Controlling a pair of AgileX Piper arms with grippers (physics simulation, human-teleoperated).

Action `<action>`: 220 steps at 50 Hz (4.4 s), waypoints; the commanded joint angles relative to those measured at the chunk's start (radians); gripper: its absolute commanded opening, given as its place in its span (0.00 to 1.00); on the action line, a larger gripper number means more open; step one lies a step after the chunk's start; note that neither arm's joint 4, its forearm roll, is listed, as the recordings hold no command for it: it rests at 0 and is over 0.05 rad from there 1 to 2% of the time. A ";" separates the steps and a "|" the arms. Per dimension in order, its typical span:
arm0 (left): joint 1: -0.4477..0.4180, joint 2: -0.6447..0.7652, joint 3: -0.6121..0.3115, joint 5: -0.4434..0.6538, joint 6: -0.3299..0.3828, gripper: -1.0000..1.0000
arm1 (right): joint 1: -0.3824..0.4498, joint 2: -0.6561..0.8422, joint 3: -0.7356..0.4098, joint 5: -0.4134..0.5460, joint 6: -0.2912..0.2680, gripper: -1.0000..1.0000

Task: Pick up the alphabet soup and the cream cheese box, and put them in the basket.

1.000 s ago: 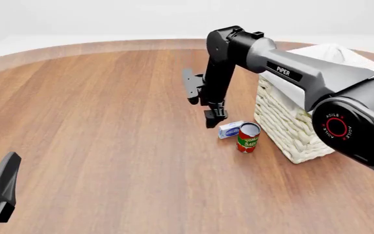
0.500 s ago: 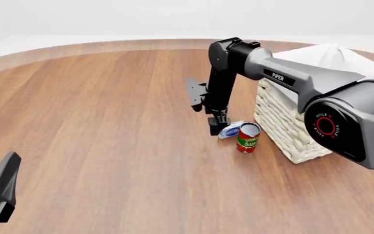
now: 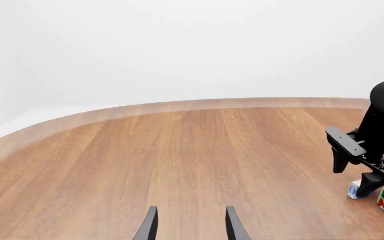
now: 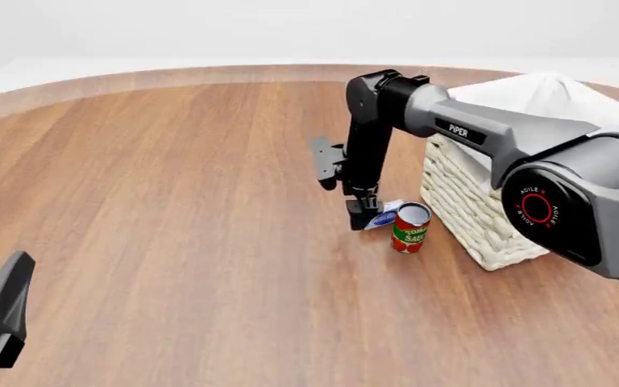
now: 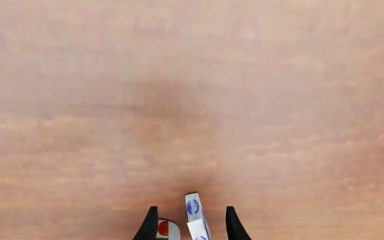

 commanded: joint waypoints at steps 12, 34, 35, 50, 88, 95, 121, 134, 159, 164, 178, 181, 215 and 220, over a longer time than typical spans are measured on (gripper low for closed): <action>0.000 -0.001 0.001 0.000 0.000 1.00 | -0.013 0.009 0.016 0.000 0.002 1.00; 0.000 -0.001 0.001 0.000 0.000 1.00 | -0.025 0.017 0.034 0.000 0.017 1.00; 0.000 -0.001 0.001 0.000 0.000 1.00 | -0.024 0.017 0.035 0.000 0.017 1.00; 0.000 -0.001 0.001 0.000 0.000 1.00 | -0.033 0.032 0.019 0.000 0.031 1.00; 0.000 -0.001 0.001 0.000 0.000 1.00 | -0.068 0.073 -0.055 0.000 0.011 0.00; 0.000 -0.001 0.001 0.000 0.000 1.00 | -0.087 0.088 -0.110 0.000 -0.021 0.00; 0.000 -0.001 0.001 0.000 0.000 1.00 | -0.123 0.128 -0.403 -0.056 -0.110 0.00; 0.000 -0.001 0.001 0.000 0.000 1.00 | -0.113 0.138 -0.528 -0.050 -0.117 0.00; 0.000 -0.001 0.001 0.000 0.000 1.00 | -0.067 0.104 -0.804 -0.003 0.109 0.00; 0.000 -0.001 0.001 0.000 0.000 1.00 | -0.077 0.097 -0.850 -0.006 0.153 0.00; 0.000 -0.001 0.001 0.000 0.000 1.00 | -0.109 0.087 -0.874 -0.041 0.292 0.00; 0.000 -0.001 0.001 0.000 0.000 1.00 | -0.126 0.084 -0.867 -0.057 0.309 0.00; 0.000 -0.001 0.001 0.000 0.000 1.00 | -0.202 -0.460 0.006 -0.732 0.786 0.00; 0.000 -0.001 0.001 0.000 0.000 1.00 | -0.210 -0.528 0.124 -0.804 0.817 0.00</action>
